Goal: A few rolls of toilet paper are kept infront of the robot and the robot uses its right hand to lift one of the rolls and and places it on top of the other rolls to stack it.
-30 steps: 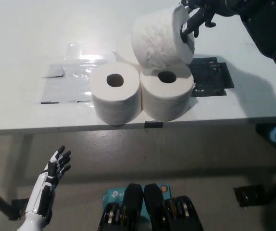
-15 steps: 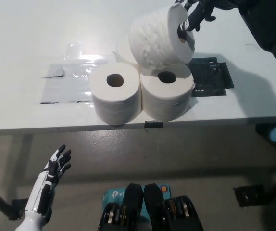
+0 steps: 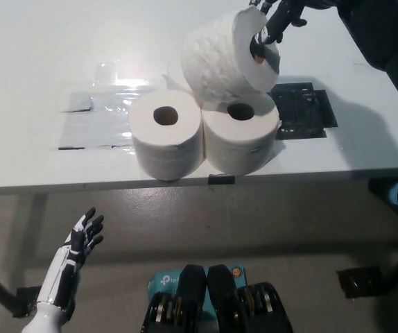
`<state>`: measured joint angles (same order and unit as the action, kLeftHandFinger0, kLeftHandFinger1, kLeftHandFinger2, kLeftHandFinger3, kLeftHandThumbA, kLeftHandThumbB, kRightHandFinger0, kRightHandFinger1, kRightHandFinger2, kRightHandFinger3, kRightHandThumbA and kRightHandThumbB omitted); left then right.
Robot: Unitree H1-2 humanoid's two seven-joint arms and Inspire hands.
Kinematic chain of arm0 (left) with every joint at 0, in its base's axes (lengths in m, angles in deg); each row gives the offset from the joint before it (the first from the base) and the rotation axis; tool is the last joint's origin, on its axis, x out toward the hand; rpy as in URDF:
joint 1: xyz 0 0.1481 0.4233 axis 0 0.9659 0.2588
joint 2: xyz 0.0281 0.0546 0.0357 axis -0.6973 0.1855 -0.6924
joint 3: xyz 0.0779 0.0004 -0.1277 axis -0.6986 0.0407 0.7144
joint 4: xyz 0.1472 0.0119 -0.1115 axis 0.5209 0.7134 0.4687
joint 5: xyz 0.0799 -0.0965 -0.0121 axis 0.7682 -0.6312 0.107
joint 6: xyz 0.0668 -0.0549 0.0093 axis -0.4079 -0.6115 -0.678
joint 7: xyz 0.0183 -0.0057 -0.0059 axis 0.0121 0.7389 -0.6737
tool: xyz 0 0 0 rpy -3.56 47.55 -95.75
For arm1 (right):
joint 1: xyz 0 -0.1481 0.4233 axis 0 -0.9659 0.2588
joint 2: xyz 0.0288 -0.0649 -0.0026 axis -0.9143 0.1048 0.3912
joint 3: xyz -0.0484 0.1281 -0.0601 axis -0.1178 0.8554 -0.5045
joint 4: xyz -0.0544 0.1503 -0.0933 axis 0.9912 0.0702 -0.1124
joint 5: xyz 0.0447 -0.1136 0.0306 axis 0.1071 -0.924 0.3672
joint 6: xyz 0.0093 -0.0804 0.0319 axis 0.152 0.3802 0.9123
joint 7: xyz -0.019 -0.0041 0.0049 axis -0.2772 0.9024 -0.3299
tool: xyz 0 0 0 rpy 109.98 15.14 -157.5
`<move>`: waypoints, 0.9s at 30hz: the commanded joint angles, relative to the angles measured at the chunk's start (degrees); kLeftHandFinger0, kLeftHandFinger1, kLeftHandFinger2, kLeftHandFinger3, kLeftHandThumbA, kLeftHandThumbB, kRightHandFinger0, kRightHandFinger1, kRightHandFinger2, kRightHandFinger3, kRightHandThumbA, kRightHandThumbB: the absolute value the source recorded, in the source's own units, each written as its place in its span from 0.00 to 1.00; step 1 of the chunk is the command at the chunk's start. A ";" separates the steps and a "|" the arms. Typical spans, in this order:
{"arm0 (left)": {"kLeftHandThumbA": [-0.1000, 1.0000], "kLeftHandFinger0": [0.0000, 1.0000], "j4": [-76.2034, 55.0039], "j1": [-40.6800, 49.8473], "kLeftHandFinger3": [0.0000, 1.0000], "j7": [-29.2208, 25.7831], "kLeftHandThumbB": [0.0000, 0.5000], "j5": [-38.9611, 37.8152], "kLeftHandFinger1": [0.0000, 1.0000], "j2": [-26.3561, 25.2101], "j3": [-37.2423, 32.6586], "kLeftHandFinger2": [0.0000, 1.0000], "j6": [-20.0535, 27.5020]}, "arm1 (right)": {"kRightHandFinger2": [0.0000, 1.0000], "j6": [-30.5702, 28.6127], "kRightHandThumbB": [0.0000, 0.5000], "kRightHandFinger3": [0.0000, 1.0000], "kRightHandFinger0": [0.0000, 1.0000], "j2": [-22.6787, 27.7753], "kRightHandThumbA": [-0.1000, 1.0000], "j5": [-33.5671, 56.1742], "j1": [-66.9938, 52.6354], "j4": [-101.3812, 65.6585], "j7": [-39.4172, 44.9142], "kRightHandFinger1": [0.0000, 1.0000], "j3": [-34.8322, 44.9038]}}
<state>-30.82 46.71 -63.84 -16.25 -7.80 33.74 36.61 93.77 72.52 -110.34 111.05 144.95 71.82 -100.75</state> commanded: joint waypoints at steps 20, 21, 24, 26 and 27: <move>1.00 1.00 -1.76 -1.12 1.00 2.33 0.16 -0.23 1.00 -1.27 -0.61 1.00 0.28 | 0.89 0.80 0.11 0.84 0.13 -1.14 0.59 -2.10 9.51 -3.15 0.65 0.51 0.68; 1.00 1.00 -1.87 -1.00 1.00 2.19 0.17 0.34 1.00 -1.29 -0.64 1.00 0.39 | 0.94 0.31 0.11 0.87 0.15 -1.21 0.60 -2.26 9.68 -2.78 0.63 0.55 0.50; 1.00 1.00 -2.23 -0.97 1.00 2.52 0.23 0.08 1.00 -1.41 -0.65 1.00 -1.14 | 1.00 -0.24 0.10 0.83 0.20 -1.13 0.61 -2.49 9.88 -2.89 0.89 0.63 0.18; 1.00 1.00 -2.21 -1.01 1.00 2.41 0.21 0.44 1.00 -1.44 -0.59 1.00 -0.30 | 1.00 -0.71 0.10 0.82 0.20 -1.02 0.62 -2.33 9.96 -2.53 0.62 0.65 0.36; 1.00 1.00 -2.22 -1.14 1.00 2.72 0.20 -0.11 1.00 -1.47 -0.54 1.00 -0.35 | 1.00 -0.44 0.10 0.81 0.21 -1.00 0.62 -2.28 10.08 -2.42 0.54 0.65 0.46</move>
<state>-30.87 46.50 -62.45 -16.39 -7.82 33.47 36.00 94.06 70.92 -112.14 116.10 143.66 72.56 -100.89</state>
